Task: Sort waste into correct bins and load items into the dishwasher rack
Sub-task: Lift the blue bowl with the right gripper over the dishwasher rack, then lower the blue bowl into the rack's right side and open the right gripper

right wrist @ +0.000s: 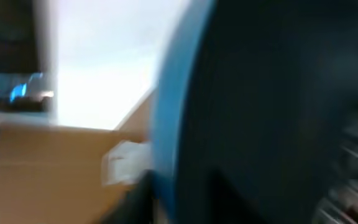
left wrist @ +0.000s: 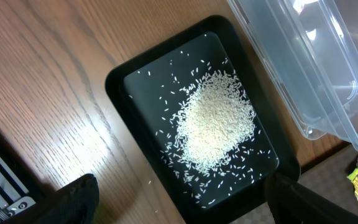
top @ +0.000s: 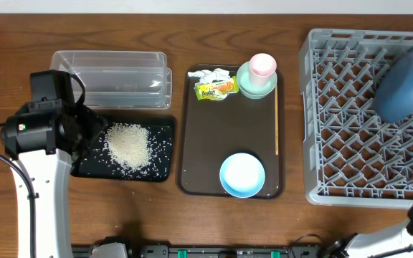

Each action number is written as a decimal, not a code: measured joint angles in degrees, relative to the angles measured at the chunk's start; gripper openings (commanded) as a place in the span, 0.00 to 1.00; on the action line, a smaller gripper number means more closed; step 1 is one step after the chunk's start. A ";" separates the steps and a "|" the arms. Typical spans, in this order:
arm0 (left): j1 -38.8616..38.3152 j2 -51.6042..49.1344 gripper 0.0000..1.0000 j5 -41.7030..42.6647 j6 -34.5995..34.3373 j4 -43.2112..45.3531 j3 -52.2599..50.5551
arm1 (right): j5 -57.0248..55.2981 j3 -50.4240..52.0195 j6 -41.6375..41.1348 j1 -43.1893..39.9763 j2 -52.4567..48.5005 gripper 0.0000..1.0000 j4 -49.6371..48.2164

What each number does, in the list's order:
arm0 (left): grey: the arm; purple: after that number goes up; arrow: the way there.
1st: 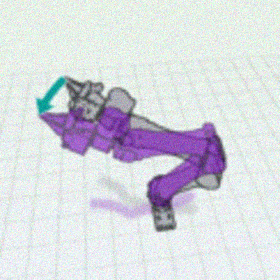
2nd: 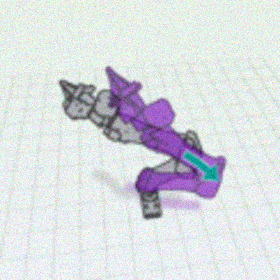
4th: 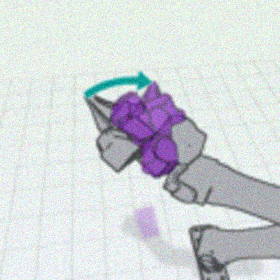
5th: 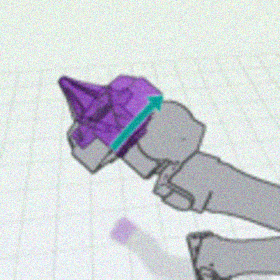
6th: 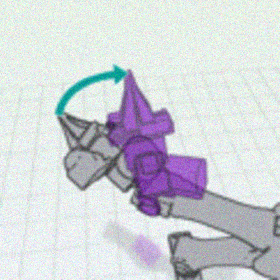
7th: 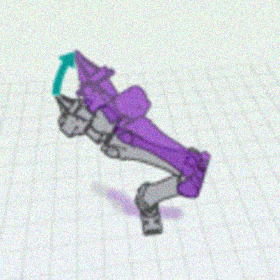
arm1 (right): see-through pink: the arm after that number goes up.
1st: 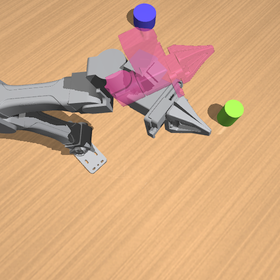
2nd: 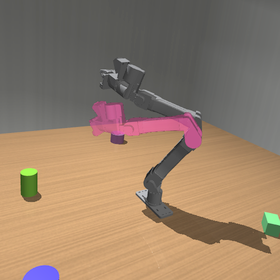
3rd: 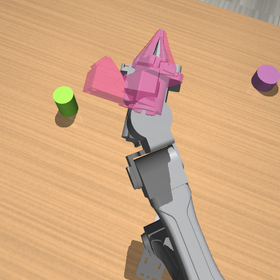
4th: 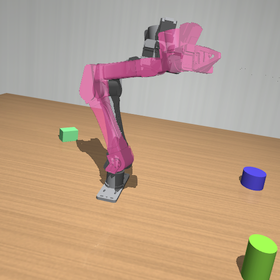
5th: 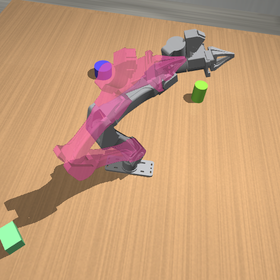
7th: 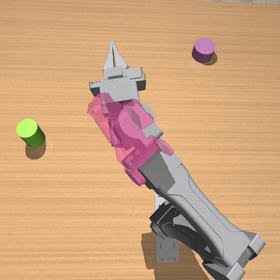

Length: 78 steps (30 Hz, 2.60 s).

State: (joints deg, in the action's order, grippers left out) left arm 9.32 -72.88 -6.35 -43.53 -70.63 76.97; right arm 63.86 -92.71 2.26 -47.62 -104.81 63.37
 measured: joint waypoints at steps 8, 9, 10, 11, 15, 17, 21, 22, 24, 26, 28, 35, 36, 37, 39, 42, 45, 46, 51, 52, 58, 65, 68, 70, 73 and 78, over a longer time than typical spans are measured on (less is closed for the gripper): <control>0.00 0.00 0.88 0.00 0.00 0.00 0.00 | -19.67 0.52 -9.09 -3.93 4.57 0.99 3.76; 0.00 0.00 0.88 -0.02 0.00 0.00 0.00 | -21.22 0.55 -9.99 -4.11 5.73 0.99 4.15; 0.00 0.00 0.88 0.00 0.00 0.00 0.00 | -22.58 0.55 -10.86 -4.28 6.97 0.99 4.46; 0.00 0.00 0.88 0.00 0.00 0.00 0.00 | -24.22 0.57 -11.85 -4.46 8.74 0.99 4.68; 0.00 0.00 0.88 0.00 0.00 0.00 0.00 | -30.42 0.57 -15.08 -4.63 15.54 0.99 4.96; 0.00 0.00 0.88 0.00 0.00 0.00 0.00 | -33.68 0.57 -16.90 -4.59 19.06 0.99 4.74; 0.00 0.00 0.88 0.00 0.00 0.00 0.00 | -37.27 0.57 -19.28 -4.00 23.54 0.97 3.15; 0.00 0.00 0.88 0.00 0.00 0.00 0.00 | -38.01 0.55 -19.76 -3.26 24.22 0.96 2.86; 0.00 0.00 0.88 0.00 0.00 0.00 0.00 | -38.71 0.57 -20.35 -1.55 24.70 0.90 2.32; 0.00 0.00 0.88 0.00 0.00 -0.02 0.00 | -39.91 0.57 -20.92 0.61 24.61 0.77 1.31; 0.00 0.00 0.88 0.00 0.00 0.00 0.00 | -42.16 0.57 -21.46 3.37 24.22 0.54 -0.85; 0.00 0.00 0.88 0.00 0.00 0.00 0.00 | -49.29 0.55 -23.82 11.15 17.22 0.01 -5.25; 0.00 0.00 0.88 0.00 0.00 -0.02 0.00 | -50.03 0.55 -24.26 11.61 15.45 0.01 -5.51; 0.00 0.00 0.88 0.00 0.00 0.00 0.00 | -51.06 0.57 -24.63 11.98 13.66 0.01 -5.75; 0.00 0.00 0.88 0.00 0.00 0.00 0.00 | -52.65 0.57 -24.92 12.24 10.82 0.01 -6.08; 0.00 0.00 0.88 0.02 0.00 -0.02 0.00 | -54.95 0.57 -25.14 12.31 6.45 0.01 -7.13; 0.00 0.00 0.88 0.00 0.00 0.00 0.00 | -56.00 0.57 -25.09 12.28 3.04 0.01 -8.13; 0.00 0.02 0.88 0.00 0.00 -0.02 0.00 | -56.26 0.57 -25.09 12.31 1.92 0.01 -8.33; 0.00 0.00 0.88 0.00 0.00 0.00 0.00 | -58.03 0.57 -25.46 12.28 -2.29 0.01 -8.81; 0.00 0.00 0.88 0.00 0.00 0.00 0.00 | -58.64 0.57 -25.75 12.28 -2.64 0.01 -8.87; 0.00 0.00 0.88 0.00 0.00 0.00 0.00 | -64.04 -0.37 -27.98 12.04 -2.80 0.01 -8.11; 0.00 0.00 0.88 0.00 0.00 0.00 0.00 | -68.67 -6.01 -29.53 9.46 -2.82 0.01 -0.35; 0.00 0.00 0.88 0.00 0.00 0.00 0.00 | -69.05 -9.03 -29.92 9.33 -2.56 0.01 2.21; 0.00 0.00 0.88 0.00 0.00 0.00 0.00 | -68.26 -9.81 -29.94 9.44 -1.57 0.01 3.48; 0.00 0.00 0.88 0.00 0.00 0.00 0.00 | -64.35 -10.05 -28.50 9.55 -0.22 0.01 5.38; 0.00 0.00 0.88 0.00 0.00 0.02 0.00 | -58.07 -8.66 -24.33 11.45 0.15 0.01 9.46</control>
State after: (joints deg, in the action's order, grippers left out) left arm 9.32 -72.88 -6.35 -43.53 -70.61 76.97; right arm 5.78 -101.36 -22.06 -36.16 -104.66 72.84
